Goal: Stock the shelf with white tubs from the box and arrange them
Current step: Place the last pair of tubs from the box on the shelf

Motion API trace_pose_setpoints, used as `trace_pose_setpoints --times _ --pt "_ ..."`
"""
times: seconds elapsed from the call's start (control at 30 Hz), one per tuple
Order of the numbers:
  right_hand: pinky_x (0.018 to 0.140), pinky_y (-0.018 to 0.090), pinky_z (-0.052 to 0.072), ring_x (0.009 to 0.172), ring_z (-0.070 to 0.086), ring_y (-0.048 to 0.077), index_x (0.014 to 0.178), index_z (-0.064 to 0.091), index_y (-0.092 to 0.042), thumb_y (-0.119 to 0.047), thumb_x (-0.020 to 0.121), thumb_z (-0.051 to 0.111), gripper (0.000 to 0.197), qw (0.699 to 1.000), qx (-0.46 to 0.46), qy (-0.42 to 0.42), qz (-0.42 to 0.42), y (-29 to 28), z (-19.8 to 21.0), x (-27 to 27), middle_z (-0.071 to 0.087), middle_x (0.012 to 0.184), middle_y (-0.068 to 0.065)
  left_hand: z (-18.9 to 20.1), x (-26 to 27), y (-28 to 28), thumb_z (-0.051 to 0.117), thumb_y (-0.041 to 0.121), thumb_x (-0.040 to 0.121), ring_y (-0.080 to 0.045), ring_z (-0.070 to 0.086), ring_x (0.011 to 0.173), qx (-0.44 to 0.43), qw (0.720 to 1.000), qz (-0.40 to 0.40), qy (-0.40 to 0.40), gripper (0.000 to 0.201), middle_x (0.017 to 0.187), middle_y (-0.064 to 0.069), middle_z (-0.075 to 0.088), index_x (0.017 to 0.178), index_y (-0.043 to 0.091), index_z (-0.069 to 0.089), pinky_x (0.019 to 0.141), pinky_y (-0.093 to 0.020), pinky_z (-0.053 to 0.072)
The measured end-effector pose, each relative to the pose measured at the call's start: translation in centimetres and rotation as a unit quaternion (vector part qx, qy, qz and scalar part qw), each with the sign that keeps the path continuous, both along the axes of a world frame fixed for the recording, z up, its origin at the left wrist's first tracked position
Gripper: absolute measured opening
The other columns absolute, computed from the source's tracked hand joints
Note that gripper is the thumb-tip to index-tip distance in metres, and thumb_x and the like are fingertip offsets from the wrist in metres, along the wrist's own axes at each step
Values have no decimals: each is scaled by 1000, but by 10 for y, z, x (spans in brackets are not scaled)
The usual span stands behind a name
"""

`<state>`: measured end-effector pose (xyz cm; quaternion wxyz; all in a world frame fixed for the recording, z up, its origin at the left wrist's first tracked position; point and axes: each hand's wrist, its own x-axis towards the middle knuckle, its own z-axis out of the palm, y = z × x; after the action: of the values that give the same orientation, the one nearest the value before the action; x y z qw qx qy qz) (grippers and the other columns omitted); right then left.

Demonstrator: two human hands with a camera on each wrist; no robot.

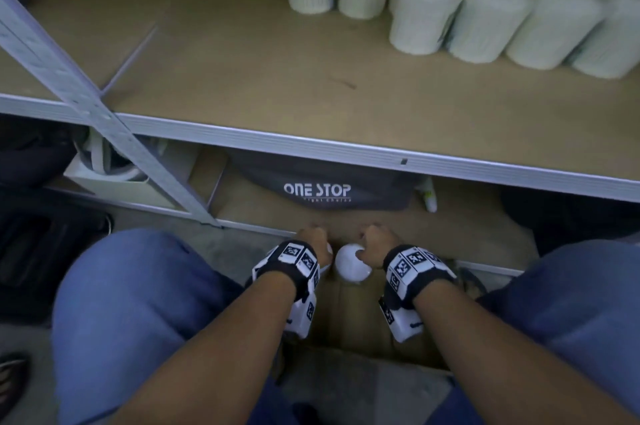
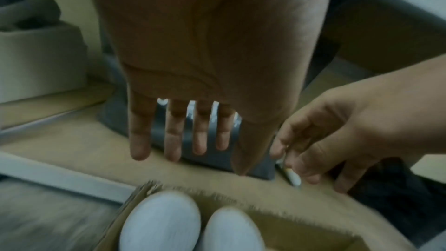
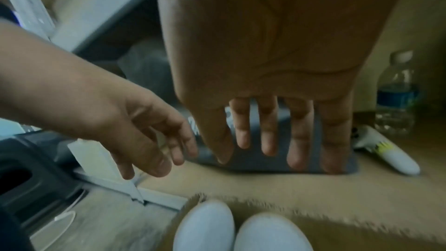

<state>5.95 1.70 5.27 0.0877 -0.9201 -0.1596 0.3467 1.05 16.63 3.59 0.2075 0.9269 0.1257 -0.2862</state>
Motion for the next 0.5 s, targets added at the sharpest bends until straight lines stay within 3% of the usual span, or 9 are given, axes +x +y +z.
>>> trace_pose_setpoints --times 0.07,0.13,0.2,0.33,0.4,0.47,0.5 --pt "97 36 48 118 54 30 128 51 -9 -32 86 61 49 1000 -12 11 16 4 -20 -1 53 131 12 -22 0 -2 60 24 83 -34 52 119 6 1000 -3 7 47 132 -16 49 127 9 52 97 -37 46" --pt "101 37 44 123 50 30 134 45 -12 -32 87 61 53 999 -24 15 23 7 -41 -3 47 137 12 -44 1 -3 59 28 76 -30 44 127 28 999 -22 7 59 137 -15 45 130 8 49 107 -32 35" --pt "107 37 40 130 43 29 140 39 -13 -32 87 62 61 999 -32 30 22 9 -61 -5 39 144 11 -67 0 -3 61 27 78 -28 36 134 74 996 -41 6 63 144 -14 38 136 10 43 115 -31 26" --pt "112 44 35 140 30 30 147 31 -20 -25 90 58 63 998 -39 50 16 15 -95 -8 20 154 8 -99 -1 4 59 27 85 -35 21 143 108 990 -79 48 69 155 -13 19 146 18 29 117 -44 24" --pt "111 46 34 138 32 31 144 35 -26 -24 90 57 59 998 -45 44 3 19 -107 -11 20 154 7 -109 -1 4 67 23 78 -39 34 137 108 992 -66 27 73 153 -15 26 145 24 35 109 -50 37" --pt "107 48 36 133 33 36 143 31 -34 -29 82 65 70 997 -59 40 -1 20 -117 -14 18 152 5 -114 0 -1 77 32 65 -40 59 109 145 987 -70 0 67 134 -12 52 129 31 55 84 -45 54" --pt "105 49 37 131 34 38 143 28 -36 -32 78 68 76 997 -65 38 3 20 -119 -15 17 150 5 -118 -1 -2 79 39 60 -37 65 96 159 984 -80 2 65 125 -8 61 122 35 60 74 -41 56"
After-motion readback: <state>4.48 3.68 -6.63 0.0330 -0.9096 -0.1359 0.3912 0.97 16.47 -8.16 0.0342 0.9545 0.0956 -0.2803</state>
